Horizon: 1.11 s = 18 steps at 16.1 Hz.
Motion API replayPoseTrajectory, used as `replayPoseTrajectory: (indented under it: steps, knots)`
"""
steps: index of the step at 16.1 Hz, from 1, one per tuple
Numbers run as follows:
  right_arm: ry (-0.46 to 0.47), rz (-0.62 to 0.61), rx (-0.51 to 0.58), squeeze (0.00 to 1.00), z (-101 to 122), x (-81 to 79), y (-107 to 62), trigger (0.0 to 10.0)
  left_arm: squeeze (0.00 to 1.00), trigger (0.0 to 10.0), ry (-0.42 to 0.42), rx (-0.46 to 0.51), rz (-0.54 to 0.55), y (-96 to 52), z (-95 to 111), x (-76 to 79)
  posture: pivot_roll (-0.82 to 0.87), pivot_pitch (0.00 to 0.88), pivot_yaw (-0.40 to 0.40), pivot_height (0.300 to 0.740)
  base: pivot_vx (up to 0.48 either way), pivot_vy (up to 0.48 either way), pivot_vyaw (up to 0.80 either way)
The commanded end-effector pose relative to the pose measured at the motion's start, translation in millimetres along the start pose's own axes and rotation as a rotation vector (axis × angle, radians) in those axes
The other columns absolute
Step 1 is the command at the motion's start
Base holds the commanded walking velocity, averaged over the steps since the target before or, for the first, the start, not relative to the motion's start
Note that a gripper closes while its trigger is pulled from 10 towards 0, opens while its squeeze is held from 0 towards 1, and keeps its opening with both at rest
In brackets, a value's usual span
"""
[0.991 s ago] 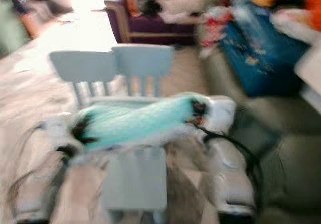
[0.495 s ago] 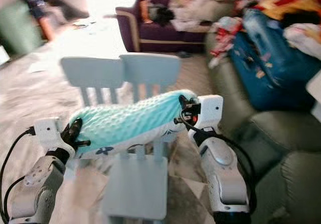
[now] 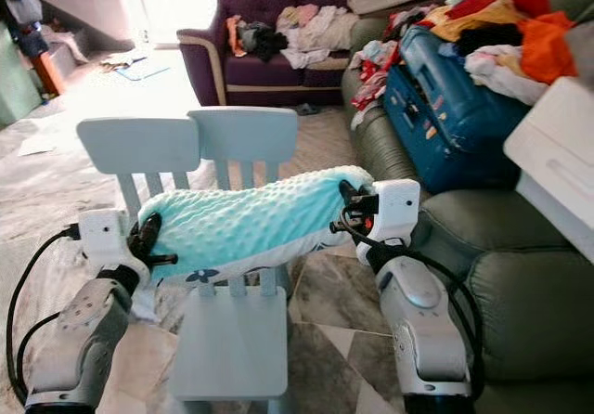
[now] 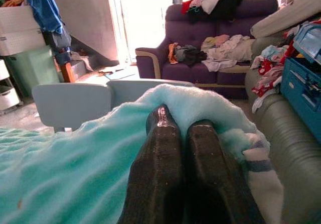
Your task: Move the pillow to the sofa
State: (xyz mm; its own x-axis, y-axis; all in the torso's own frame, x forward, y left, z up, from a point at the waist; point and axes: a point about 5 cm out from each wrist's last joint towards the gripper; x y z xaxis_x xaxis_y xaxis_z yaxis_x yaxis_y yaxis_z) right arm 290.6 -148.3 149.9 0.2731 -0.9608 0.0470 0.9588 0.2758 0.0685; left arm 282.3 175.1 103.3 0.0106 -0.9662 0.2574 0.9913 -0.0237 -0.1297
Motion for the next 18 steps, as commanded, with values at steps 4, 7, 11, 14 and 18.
replayPoseTrajectory:
  steps: [4, 7, 11, 14, 18]
  knots:
    - [-0.023, 0.039, -0.019, 0.00, 4.3, -4.0, -2.8, 10.0, 0.00, 10.0, -0.024, 0.026, 0.041, 1.0, 13.5, 3.4, -0.14, 0.000, -0.010, 0.740, 0.000, 0.000, 0.00]
    - [-0.022, 0.043, -0.022, 0.00, 4.3, -5.5, -4.9, 10.0, 0.00, 10.0, -0.073, 0.013, 0.042, -3.0, 14.8, 6.0, -0.14, 0.000, -0.012, 0.740, 0.000, 0.000, 0.00]
    - [-0.022, 0.036, -0.029, 0.00, 5.2, -4.3, -3.6, 10.0, 0.00, 10.0, -0.054, 0.003, 0.025, -4.3, 15.1, 9.1, -0.15, 0.000, -0.003, 0.740, 0.000, 0.000, 0.00]
    - [-0.015, 0.025, -0.036, 0.00, 3.5, -4.1, -6.1, 10.0, 0.00, 10.0, -0.061, 0.006, 0.021, -3.3, 19.2, 10.5, -0.15, 0.000, 0.006, 0.740, 0.000, 0.000, 0.00]
    - [-0.012, 0.021, -0.041, 0.00, 2.8, -4.4, -6.8, 10.0, 0.00, 10.0, -0.057, 0.000, 0.015, -3.6, 18.3, 14.6, -0.15, 0.000, 0.006, 0.740, 0.000, 0.000, 0.00]
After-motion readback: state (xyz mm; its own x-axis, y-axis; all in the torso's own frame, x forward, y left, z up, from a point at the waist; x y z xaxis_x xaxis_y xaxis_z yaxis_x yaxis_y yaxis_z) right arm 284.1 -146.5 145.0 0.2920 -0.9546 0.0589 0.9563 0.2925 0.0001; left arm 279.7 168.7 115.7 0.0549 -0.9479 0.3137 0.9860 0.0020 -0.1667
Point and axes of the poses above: a point about 5 cm out from each wrist's last joint towards the gripper, its own y axis pointing out of the wrist towards the gripper, its own z axis along the axis of the wrist's last joint, x = y × z, and after that the axes turned 7 degrees about -y, right-handed
